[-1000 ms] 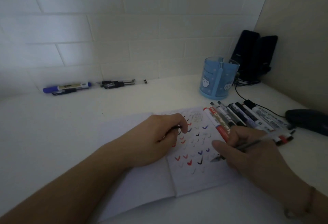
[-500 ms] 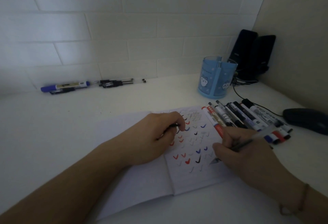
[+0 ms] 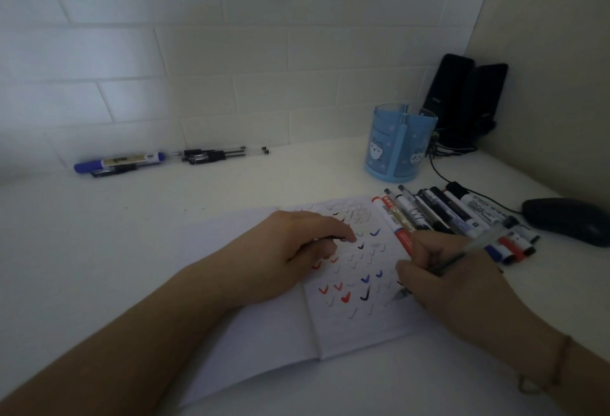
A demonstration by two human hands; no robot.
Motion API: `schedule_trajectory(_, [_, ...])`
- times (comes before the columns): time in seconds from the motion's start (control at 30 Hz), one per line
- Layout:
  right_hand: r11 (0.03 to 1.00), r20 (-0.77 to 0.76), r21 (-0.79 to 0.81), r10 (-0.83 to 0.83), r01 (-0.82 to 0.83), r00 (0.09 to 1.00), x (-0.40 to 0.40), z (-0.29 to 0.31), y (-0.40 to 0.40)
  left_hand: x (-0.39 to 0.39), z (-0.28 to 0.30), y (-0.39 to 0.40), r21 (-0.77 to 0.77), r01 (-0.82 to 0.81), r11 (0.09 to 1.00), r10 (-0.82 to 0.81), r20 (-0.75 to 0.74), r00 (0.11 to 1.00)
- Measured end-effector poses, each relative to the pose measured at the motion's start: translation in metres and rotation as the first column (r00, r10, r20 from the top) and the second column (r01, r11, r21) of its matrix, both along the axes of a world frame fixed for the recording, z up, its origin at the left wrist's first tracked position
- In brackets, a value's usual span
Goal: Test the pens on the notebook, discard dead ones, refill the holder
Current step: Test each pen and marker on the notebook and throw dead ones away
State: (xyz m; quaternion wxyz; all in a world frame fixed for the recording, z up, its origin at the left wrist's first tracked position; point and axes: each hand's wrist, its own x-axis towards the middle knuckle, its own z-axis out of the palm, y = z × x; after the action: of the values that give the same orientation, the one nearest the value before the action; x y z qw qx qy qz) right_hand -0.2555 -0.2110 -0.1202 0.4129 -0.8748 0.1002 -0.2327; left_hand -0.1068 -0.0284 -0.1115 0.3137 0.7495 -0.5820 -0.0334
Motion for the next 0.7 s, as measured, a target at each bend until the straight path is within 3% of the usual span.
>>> schedule_trajectory(0.07, [0.999,0.062,0.048,-0.013,0.01,0.998,0.0,0.002,0.001,-0.001,0.0,-0.001,-0.009,-0.014,1.0,0.013,-0.064,0.998])
schedule_trajectory(0.13, [0.981,0.149,0.194,-0.013,-0.016,0.989,-0.002,0.01,0.003,-0.003,0.002,-0.003,-0.024,-0.046,0.999,0.039,-0.238,0.97])
schedule_trajectory(0.2, [0.918,0.234,0.371,0.053,-0.14,0.971,-0.004,0.016,0.002,-0.006,0.004,-0.005,-0.064,-0.058,0.996,0.028,-0.393,0.919])
schedule_trajectory(0.3, [0.799,0.304,0.461,0.265,-0.385,0.915,-0.009,0.016,0.002,-0.01,0.008,-0.005,-0.13,-0.024,0.991,-0.047,-0.518,0.854])
schedule_trajectory(0.37, [0.739,0.305,0.501,0.336,-0.45,0.891,-0.01,0.014,0.0,-0.012,0.01,-0.005,-0.167,0.011,0.986,-0.102,-0.55,0.829])
schedule_trajectory(0.53, [0.733,0.303,0.519,0.323,-0.44,0.897,-0.008,0.012,-0.002,-0.019,0.01,-0.006,-0.172,0.07,0.983,-0.159,-0.58,0.799])
schedule_trajectory(0.7, [0.721,0.165,0.551,0.399,-0.42,0.902,-0.007,0.011,0.003,-0.026,0.011,-0.007,-0.129,0.181,0.975,-0.222,-0.574,0.788])
